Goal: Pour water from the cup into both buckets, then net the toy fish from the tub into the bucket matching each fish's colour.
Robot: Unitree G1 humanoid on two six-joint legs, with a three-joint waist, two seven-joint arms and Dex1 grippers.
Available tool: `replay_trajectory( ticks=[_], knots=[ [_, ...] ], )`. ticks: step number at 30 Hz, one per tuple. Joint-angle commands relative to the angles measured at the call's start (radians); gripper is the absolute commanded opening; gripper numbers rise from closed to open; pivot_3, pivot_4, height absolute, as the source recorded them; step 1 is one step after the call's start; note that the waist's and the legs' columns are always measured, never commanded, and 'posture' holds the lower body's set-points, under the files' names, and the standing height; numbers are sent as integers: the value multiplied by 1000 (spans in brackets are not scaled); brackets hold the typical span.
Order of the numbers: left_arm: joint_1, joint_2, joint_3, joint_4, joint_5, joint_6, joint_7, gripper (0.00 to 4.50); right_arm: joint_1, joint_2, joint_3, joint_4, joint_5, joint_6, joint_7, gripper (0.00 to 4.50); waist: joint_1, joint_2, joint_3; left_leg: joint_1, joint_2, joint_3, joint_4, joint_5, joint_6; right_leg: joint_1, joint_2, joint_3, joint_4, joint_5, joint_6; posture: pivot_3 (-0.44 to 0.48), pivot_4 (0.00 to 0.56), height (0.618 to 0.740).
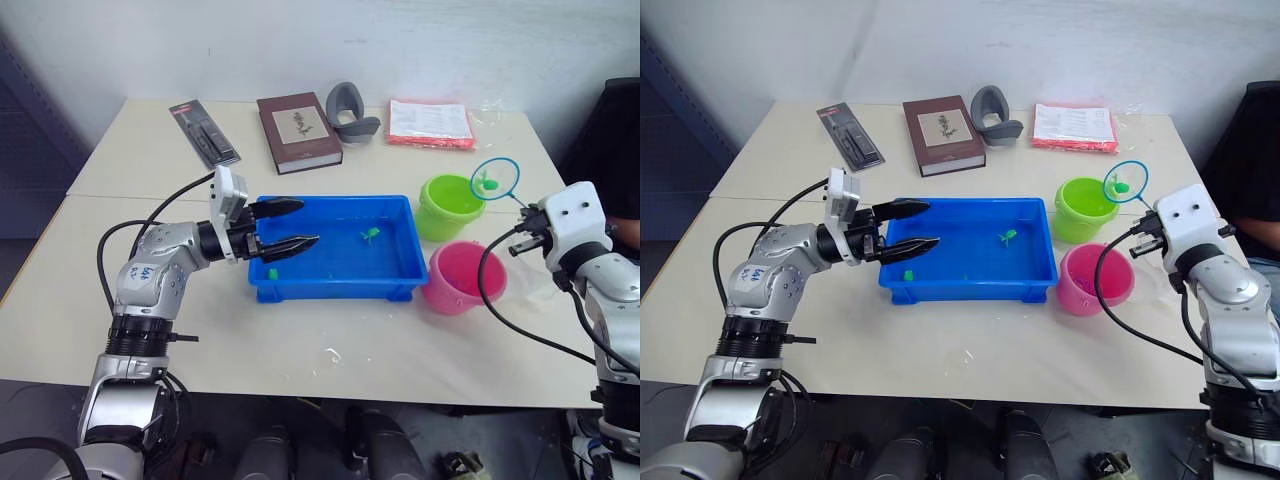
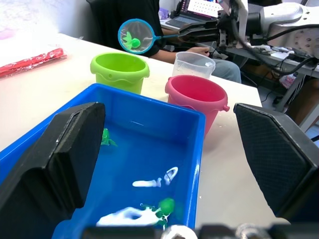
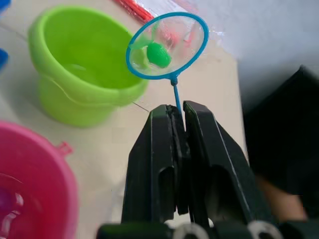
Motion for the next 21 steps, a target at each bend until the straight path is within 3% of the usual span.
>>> replay_trajectory(
  ticks=[1, 9, 14, 21],
  knots=[
    [4, -11, 10, -27, -8, -28, -3, 4447, -9, -97, 94, 72, -190, -214, -66, 0, 0, 0, 0, 0, 0, 0, 0, 0, 0, 0, 0, 0, 0, 0, 0, 0, 150, 740],
    [0, -55, -15, 23, 31, -121, -14, 4447, -69, -195, 261, 269, -475, -499, -205, 0, -1, 0, 0, 0, 0, 1, 0, 1, -1, 0, 0, 0, 0, 0, 0, 0, 150, 740],
    [-7, -67, -6, 44, 37, -160, -15, 4447, -85, -210, 268, 302, -542, -568, -261, 0, -1, 0, 0, 0, 0, 1, 0, 1, -2, 0, 0, 0, 0, 0, 0, 0, 150, 740],
    [8, -49, 12, 35, 33, -163, -6, 4447, -87, -200, 222, 222, -489, -558, -194, 0, -1, 0, 0, 0, 1, 1, 1, 1, -2, 0, 0, 0, 0, 0, 0, 0, 150, 740]
  ],
)
